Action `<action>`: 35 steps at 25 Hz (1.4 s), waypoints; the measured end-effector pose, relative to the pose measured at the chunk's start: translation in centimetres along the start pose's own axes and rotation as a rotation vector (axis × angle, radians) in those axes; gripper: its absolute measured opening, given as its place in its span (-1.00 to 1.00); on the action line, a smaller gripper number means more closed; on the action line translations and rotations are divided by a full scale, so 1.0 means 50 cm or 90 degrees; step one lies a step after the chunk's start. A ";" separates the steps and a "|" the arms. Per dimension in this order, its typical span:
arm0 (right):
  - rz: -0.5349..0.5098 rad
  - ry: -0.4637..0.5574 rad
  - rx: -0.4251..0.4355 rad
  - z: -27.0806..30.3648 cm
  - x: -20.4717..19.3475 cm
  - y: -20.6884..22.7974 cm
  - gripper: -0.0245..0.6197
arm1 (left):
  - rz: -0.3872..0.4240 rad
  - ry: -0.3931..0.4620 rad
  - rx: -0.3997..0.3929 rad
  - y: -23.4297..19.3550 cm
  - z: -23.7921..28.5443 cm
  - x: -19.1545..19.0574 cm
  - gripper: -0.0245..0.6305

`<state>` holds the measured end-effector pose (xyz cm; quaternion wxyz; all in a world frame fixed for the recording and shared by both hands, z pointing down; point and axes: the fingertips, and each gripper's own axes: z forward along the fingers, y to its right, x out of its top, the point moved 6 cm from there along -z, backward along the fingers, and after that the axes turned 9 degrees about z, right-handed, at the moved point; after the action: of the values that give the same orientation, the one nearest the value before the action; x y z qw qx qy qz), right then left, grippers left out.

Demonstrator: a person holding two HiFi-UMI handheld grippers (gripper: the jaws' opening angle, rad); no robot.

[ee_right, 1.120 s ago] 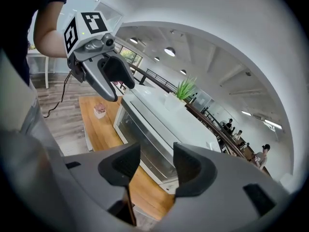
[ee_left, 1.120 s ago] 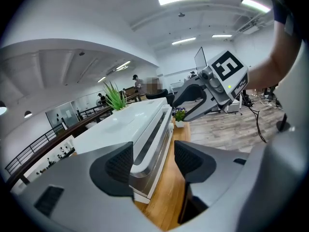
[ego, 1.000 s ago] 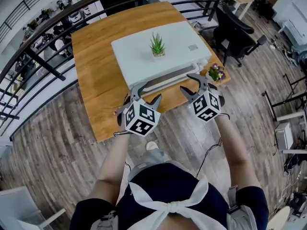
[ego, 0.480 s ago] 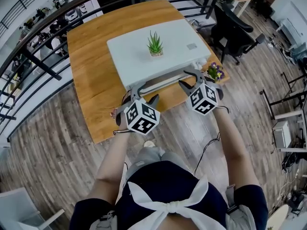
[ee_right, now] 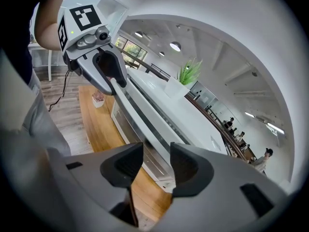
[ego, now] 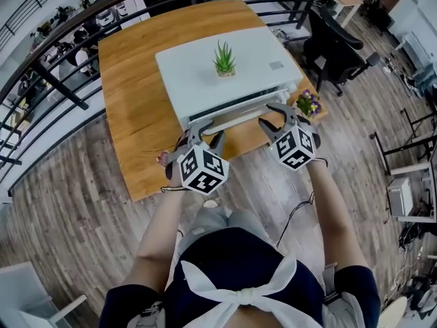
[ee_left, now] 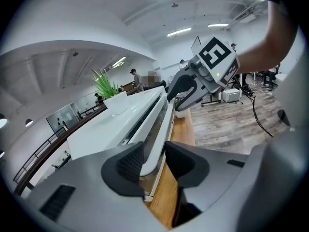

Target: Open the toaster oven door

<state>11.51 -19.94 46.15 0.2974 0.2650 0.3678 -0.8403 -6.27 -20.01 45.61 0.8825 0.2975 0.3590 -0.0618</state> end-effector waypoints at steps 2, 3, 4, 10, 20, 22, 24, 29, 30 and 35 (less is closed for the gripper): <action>0.005 0.003 0.001 -0.005 -0.006 -0.005 -0.36 | -0.001 0.003 -0.007 0.006 -0.003 0.000 -0.47; 0.006 0.004 0.002 -0.008 -0.008 -0.007 -0.35 | -0.001 0.004 -0.009 0.009 -0.005 0.000 -0.47; 0.005 0.005 0.002 -0.010 -0.010 -0.009 -0.35 | -0.001 0.005 -0.010 0.012 -0.006 0.001 -0.48; 0.022 0.007 0.012 -0.022 -0.022 -0.023 -0.34 | 0.008 0.016 -0.001 0.036 -0.016 -0.003 -0.48; 0.053 0.045 0.047 -0.073 0.004 0.010 -0.39 | 0.001 0.030 -0.013 0.084 -0.026 -0.002 -0.54; 0.022 0.037 0.050 -0.068 0.014 0.023 -0.39 | 0.004 0.026 -0.015 0.096 -0.027 -0.003 -0.55; -0.012 0.020 0.066 -0.056 0.017 0.026 -0.39 | 0.006 0.019 -0.016 0.109 -0.028 -0.005 -0.55; -0.054 -0.035 0.155 -0.034 0.006 0.014 -0.39 | 0.007 0.012 -0.024 0.132 -0.029 -0.005 -0.56; -0.064 -0.043 0.168 -0.031 0.004 0.010 -0.40 | 0.005 0.009 -0.023 0.133 -0.031 -0.005 -0.56; -0.120 -0.059 0.186 -0.015 -0.005 0.001 -0.59 | 0.006 0.005 -0.010 0.136 -0.031 -0.008 -0.56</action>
<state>11.88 -19.30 45.87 0.1922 0.2305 0.2511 -0.9203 -5.30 -13.62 48.27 0.8837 0.2926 0.3614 -0.0537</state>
